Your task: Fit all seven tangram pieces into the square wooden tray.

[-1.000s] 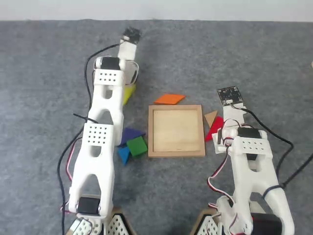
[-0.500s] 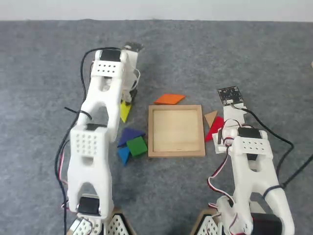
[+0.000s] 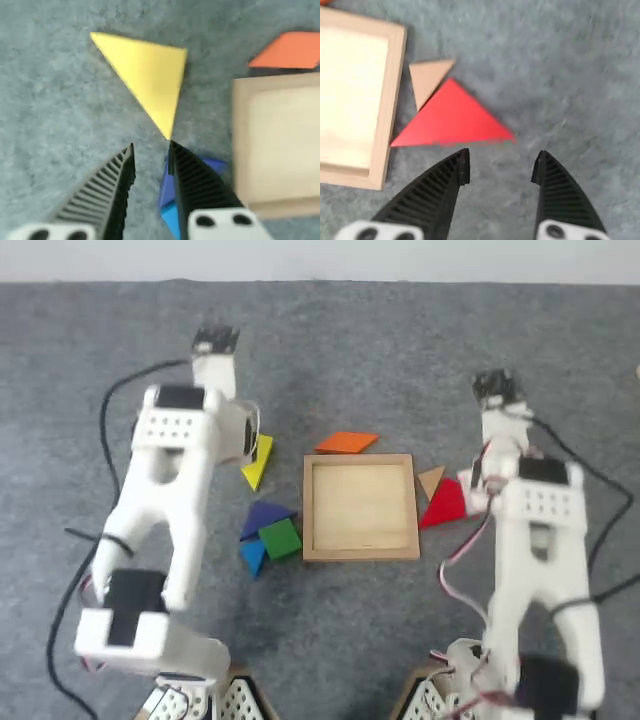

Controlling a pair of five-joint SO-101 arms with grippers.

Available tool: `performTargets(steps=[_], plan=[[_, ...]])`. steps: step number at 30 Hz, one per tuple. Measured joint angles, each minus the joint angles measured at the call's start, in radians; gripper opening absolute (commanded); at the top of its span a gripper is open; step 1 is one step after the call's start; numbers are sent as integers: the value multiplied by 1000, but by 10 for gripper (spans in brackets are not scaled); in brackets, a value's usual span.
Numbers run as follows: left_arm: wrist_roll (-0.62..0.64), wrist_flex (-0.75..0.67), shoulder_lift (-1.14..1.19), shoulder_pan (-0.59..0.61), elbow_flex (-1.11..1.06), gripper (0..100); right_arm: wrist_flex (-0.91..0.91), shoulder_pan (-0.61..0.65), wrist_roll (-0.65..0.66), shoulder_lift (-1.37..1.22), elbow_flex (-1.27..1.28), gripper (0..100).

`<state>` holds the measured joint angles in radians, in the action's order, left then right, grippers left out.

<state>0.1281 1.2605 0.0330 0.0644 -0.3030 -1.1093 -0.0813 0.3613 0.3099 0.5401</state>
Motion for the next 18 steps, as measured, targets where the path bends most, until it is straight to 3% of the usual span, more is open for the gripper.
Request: performTargets(steps=[5,10,18], plan=[[2,-141,-63,63,-120,116,-80,43,-17,-293,-218,220],[8,-210,-57,98,-132,116,-101,89,-265,-517,-269,220],[5,-219,-20,63,-132,116,-60,222,-589,-529,-270,221]])
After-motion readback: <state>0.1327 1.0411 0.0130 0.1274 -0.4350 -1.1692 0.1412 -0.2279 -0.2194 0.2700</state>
